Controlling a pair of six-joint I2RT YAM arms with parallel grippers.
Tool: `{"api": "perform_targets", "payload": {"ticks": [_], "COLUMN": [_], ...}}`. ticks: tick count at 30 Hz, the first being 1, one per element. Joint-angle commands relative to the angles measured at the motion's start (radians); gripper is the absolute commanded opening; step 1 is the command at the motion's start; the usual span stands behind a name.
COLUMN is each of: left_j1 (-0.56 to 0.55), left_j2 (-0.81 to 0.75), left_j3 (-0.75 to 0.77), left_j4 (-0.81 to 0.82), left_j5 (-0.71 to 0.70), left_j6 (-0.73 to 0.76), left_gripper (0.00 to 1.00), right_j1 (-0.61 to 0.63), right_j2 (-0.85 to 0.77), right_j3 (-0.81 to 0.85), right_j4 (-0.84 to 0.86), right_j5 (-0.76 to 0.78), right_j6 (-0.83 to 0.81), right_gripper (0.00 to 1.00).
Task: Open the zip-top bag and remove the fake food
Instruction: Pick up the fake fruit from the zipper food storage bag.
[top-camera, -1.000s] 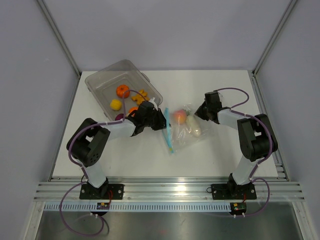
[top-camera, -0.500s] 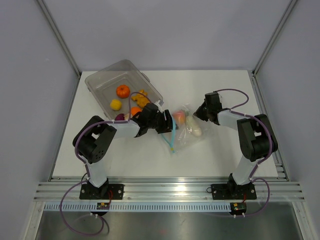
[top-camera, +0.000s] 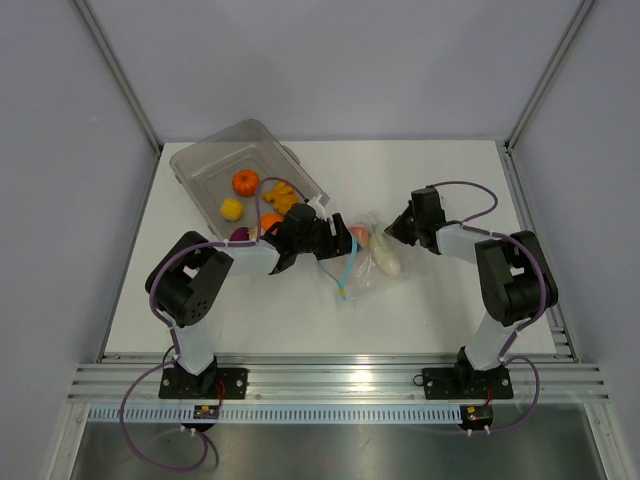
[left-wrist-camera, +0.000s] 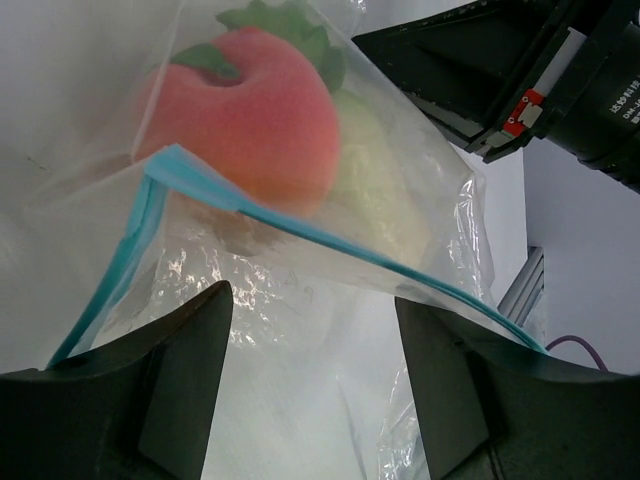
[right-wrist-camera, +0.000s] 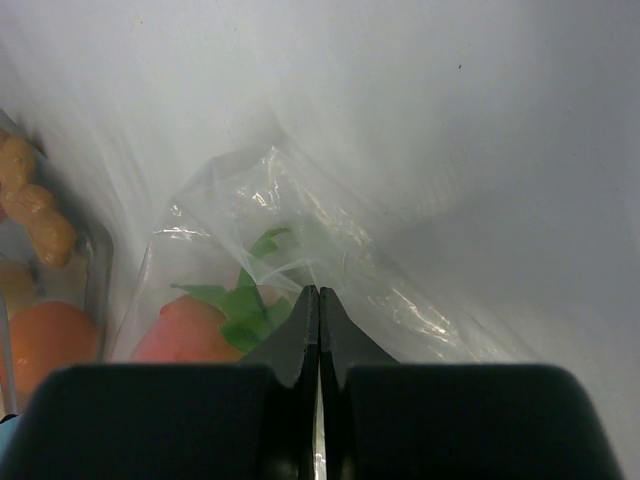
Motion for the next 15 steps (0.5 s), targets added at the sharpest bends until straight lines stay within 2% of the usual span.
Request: {"api": "perform_targets", "payload": {"ticks": [1,15], "left_j1": [0.002,0.012], "left_j2": [-0.023,-0.043], "left_j3": [0.026,0.054], "left_j4": [0.017,-0.06], "left_j5": [-0.047,-0.152], "left_j6": [0.05,0.104], "left_gripper": [0.7,0.75], "right_j1": [-0.005,-0.002], "right_j2": [-0.055,-0.086], "right_j3": [-0.012,-0.041], "right_j4": [0.037,0.056], "right_j5": [-0.019,-0.032], "right_j6": [0.016,0.031], "right_gripper": [0.0,0.0]}}
